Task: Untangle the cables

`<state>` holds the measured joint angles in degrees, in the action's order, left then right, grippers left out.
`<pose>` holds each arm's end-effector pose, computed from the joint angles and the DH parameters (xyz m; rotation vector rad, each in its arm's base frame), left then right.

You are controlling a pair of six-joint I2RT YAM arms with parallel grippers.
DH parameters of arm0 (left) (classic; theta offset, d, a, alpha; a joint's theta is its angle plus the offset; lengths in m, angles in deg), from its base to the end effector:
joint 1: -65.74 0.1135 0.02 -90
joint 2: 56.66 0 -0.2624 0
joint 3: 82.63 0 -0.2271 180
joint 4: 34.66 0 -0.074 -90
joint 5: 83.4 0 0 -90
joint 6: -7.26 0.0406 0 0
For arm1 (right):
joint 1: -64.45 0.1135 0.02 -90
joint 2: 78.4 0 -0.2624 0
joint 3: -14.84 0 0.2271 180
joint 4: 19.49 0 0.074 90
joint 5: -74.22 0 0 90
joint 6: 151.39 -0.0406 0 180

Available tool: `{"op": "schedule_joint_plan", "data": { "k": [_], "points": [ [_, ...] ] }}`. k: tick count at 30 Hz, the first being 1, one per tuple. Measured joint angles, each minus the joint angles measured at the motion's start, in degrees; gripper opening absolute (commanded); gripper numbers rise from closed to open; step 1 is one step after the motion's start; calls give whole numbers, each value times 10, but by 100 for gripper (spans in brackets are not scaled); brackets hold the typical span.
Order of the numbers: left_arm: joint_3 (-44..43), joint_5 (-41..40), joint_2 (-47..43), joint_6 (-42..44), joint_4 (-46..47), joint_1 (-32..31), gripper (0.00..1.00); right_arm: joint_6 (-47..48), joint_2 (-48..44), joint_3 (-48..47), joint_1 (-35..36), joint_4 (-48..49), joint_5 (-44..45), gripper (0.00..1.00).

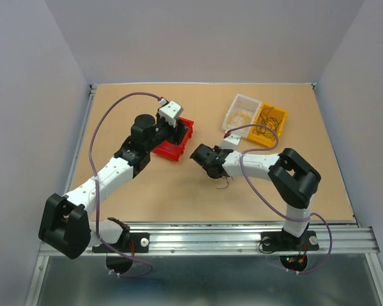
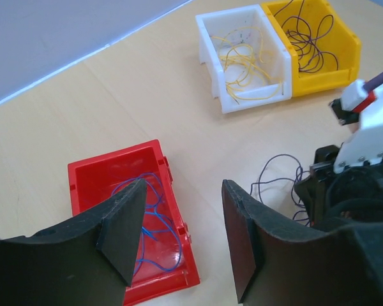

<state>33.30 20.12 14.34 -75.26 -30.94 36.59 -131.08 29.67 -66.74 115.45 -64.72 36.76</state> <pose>0.2341 -0.1414 0.3278 0.6884 1.4961 -0.4814 0.2362 0.2405 0.1679 0.5269 2.1315 -0.2285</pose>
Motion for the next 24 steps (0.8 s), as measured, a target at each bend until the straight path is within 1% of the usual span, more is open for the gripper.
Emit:
{"op": "schedule_joint_plan", "data": {
  "k": [3,5,9,13,15,19,21,23,24],
  "points": [
    [0,0,4,0,0,0,61,35,-38,9,-6,5,-3,1],
    [0,0,5,0,0,0,61,80,-71,14,-23,31,-17,0],
    [0,0,5,0,0,0,61,183,-145,33,-111,123,-98,0],
    [0,0,5,2,0,0,61,265,-217,51,-195,188,-168,2],
    [0,0,5,2,0,0,61,289,-248,60,-205,205,-193,2],
    [0,1,5,2,0,0,61,339,-294,84,-197,235,-284,4],
    [0,3,8,2,0,0,61,360,-304,114,-193,250,-331,7],
    [0,5,11,2,0,0,61,377,-305,144,-190,254,-366,12],
    [0,5,12,2,0,0,61,387,-305,170,-189,253,-387,17]
  ]
}}
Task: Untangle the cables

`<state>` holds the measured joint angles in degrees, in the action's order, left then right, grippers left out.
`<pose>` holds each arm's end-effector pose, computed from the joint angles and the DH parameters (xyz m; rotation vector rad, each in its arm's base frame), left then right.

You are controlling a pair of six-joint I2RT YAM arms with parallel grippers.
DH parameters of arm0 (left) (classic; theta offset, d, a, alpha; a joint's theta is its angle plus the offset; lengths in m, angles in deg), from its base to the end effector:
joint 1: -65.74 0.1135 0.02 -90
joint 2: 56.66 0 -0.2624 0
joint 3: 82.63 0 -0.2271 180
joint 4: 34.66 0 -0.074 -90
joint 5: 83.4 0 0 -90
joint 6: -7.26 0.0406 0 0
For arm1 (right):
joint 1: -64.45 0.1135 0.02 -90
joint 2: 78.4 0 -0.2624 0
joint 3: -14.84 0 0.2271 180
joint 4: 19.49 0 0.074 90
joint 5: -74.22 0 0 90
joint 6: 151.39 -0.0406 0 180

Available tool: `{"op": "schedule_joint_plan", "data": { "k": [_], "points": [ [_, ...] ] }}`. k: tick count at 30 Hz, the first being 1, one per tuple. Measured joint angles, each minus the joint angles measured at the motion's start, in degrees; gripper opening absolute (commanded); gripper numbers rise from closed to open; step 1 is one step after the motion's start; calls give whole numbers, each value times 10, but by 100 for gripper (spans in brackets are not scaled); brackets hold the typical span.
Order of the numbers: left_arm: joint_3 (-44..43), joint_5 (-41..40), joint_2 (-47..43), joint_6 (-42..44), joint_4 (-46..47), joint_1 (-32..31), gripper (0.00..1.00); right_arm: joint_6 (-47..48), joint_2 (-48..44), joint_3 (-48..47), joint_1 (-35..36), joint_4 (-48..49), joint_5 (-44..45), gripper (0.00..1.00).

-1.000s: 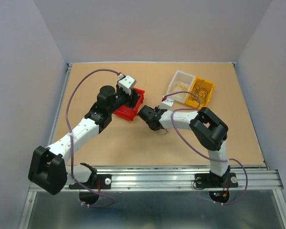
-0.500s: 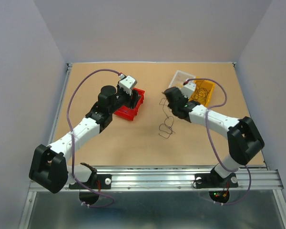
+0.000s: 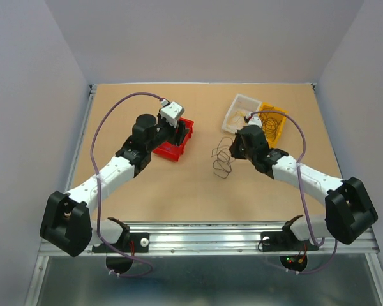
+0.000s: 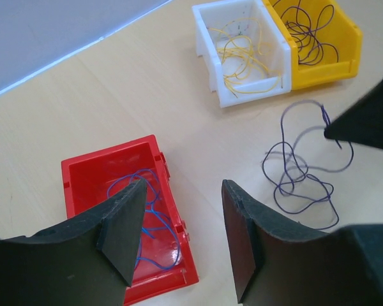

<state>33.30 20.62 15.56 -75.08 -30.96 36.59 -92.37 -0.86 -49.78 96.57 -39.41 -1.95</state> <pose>0.2378 -0.1439 0.3224 0.7025 1.5137 -0.4863 0.2423 0.1407 0.2574 0.1204 2.1471 0.3899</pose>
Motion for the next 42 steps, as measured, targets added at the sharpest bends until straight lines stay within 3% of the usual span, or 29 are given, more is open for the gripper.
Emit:
{"op": "schedule_joint_plan", "data": {
  "k": [3,4,7,16,24,25,26,27,28,30,31,32,42],
  "points": [
    [0,2,2,0,0,0,61,12,0,53,4,-2,-26,28],
    [0,2,3,0,0,0,61,16,0,74,6,-2,-34,49],
    [0,4,7,0,0,0,61,26,-1,118,7,12,-58,100],
    [0,4,16,0,0,0,61,38,-28,176,22,88,-106,100],
    [0,6,19,3,0,0,61,37,100,106,99,91,0,100],
    [0,6,19,3,0,0,61,37,117,90,109,89,19,98],
    [0,6,19,4,0,0,61,37,132,78,115,88,30,88],
    [0,6,19,4,0,0,61,38,144,67,121,87,43,74],
    [0,6,19,4,0,0,61,38,157,56,127,85,57,52],
    [0,6,19,4,0,0,61,38,170,47,132,81,77,32],
    [0,6,19,4,0,0,61,34,177,44,132,77,97,9],
    [0,6,19,4,0,0,61,30,179,43,132,75,107,1],
    [0,6,19,5,0,0,61,19,157,35,132,15,174,0]
  ]
}}
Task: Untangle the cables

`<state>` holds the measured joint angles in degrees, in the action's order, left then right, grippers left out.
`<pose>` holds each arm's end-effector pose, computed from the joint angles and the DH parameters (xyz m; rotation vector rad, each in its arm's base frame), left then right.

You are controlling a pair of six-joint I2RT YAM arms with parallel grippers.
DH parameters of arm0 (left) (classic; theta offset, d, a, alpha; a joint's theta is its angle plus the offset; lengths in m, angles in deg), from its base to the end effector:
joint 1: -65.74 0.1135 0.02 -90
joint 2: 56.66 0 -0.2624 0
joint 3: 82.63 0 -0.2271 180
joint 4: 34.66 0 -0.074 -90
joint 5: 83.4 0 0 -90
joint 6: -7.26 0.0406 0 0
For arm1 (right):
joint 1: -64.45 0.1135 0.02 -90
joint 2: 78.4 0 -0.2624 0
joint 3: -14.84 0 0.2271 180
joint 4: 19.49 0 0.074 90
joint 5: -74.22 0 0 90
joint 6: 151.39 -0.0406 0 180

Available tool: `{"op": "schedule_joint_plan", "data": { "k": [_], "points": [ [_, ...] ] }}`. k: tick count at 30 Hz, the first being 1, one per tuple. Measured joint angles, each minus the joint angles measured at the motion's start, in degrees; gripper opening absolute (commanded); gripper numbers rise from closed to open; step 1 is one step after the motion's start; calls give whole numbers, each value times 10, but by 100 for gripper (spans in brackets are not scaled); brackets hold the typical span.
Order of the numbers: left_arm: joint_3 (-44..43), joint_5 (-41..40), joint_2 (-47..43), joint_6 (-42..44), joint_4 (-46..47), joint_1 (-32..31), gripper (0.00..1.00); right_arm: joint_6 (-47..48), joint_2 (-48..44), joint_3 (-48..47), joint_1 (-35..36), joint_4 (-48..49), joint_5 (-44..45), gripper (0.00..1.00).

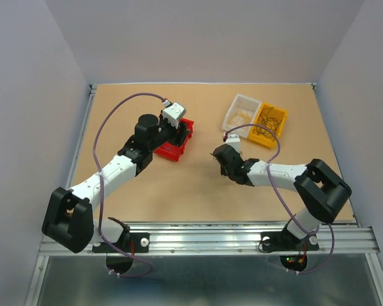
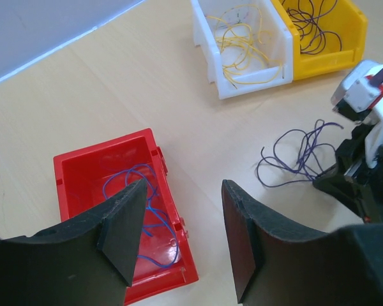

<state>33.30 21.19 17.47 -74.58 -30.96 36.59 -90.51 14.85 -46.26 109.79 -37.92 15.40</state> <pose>0.2434 -0.1475 0.3137 0.7243 1.5400 -0.4884 0.2231 0.1959 0.1706 -0.0961 2.2909 -0.0123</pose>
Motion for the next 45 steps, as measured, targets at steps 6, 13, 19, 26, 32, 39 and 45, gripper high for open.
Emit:
{"op": "schedule_joint_plan", "data": {
  "k": [6,13,19,26,32,39,45],
  "points": [
    [0,0,0,2,0,0,61,24,-110,-2,-36,-26,2,1],
    [0,0,0,3,0,0,61,47,-163,-44,-188,-24,-46,1],
    [0,1,0,3,0,0,61,49,-123,-90,-303,-24,-139,1],
    [0,2,0,3,0,0,61,34,9,-156,-388,-16,-183,1],
    [0,4,1,3,0,0,61,18,163,-254,-415,-16,-195,1],
    [0,5,1,4,0,0,61,10,246,-329,-415,-21,-193,1],
    [0,5,1,4,0,0,61,11,227,-322,-415,-43,-187,35]
  ]
}}
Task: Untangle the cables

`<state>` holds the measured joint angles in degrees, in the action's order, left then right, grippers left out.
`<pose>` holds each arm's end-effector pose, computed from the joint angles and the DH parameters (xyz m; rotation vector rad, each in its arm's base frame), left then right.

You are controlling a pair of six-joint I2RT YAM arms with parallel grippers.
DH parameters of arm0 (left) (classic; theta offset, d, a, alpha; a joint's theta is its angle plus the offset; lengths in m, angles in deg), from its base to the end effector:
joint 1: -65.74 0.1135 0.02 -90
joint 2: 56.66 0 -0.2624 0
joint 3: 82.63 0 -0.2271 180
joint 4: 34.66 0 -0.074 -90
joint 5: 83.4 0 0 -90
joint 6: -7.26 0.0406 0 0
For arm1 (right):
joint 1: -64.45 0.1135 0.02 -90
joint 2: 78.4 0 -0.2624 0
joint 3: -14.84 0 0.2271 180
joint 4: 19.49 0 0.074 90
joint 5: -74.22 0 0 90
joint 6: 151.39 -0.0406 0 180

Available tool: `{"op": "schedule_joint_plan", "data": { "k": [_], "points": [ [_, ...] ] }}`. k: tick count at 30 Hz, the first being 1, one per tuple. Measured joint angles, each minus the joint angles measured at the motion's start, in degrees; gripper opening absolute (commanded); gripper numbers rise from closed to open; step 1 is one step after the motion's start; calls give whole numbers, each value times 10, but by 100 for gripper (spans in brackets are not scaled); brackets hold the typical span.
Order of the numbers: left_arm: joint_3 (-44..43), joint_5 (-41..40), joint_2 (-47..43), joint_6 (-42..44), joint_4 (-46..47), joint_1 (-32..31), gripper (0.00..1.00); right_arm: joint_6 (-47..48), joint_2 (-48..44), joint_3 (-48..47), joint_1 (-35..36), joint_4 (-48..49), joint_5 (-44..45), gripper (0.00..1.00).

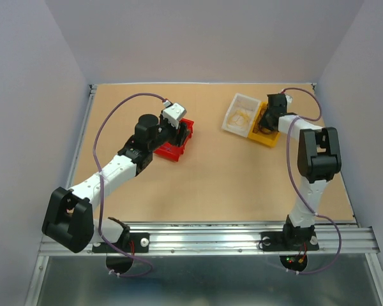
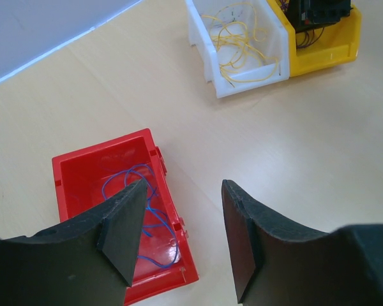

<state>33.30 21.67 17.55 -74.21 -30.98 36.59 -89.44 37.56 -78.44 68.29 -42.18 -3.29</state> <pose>0.2434 -0.1479 0.3133 0.7355 1.5366 -0.4906 0.4239 0.0197 0.1810 0.5926 2.2627 0.0176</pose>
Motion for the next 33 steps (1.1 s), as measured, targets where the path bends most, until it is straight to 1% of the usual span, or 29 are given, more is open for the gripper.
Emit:
{"op": "schedule_joint_plan", "data": {
  "k": [2,4,5,7,8,11,13,17,18,19,20,22,23,26,27,28,29,32,33],
  "points": [
    [0,0,0,0,0,0,61,2,-33,14,2,-14,2,44],
    [0,0,0,0,0,0,61,2,-69,23,4,-23,5,49],
    [0,0,0,0,0,0,61,2,-93,28,4,-24,5,59],
    [0,0,0,1,0,0,63,2,-145,38,7,-25,6,68],
    [0,0,0,2,0,0,63,2,-162,40,8,-26,6,76],
    [0,-3,0,2,0,0,65,2,-224,54,14,-24,7,87],
    [0,-7,0,2,0,0,68,3,-256,75,20,-24,6,90],
    [6,-22,-22,2,-7,8,81,13,-347,174,35,-23,2,91],
    [14,-23,-37,2,-7,14,90,15,-386,210,38,-26,-2,91],
    [30,-25,-72,2,-8,29,96,19,-413,239,39,-24,-9,92],
    [45,-26,-103,0,-6,43,99,20,-462,280,42,-27,-14,92],
    [82,-26,-178,-2,13,84,99,28,-549,342,42,-24,-35,93],
    [103,-27,-218,-3,23,107,99,28,-584,363,42,-18,-42,95],
    [161,-29,-303,-6,54,168,99,37,-716,449,42,-2,-71,96],
    [176,-29,-318,-7,57,179,99,38,-762,479,42,7,-74,96],
    [204,-30,-344,-7,57,193,99,38,-786,494,42,6,-77,96],
    [226,-28,-364,-5,54,200,99,36,-828,520,42,12,-80,96],
    [276,-22,-407,2,41,206,99,28,-913,573,42,14,-82,96],
    [283,-22,-414,2,37,206,99,25,-928,581,42,14,-82,96]
  ]
}}
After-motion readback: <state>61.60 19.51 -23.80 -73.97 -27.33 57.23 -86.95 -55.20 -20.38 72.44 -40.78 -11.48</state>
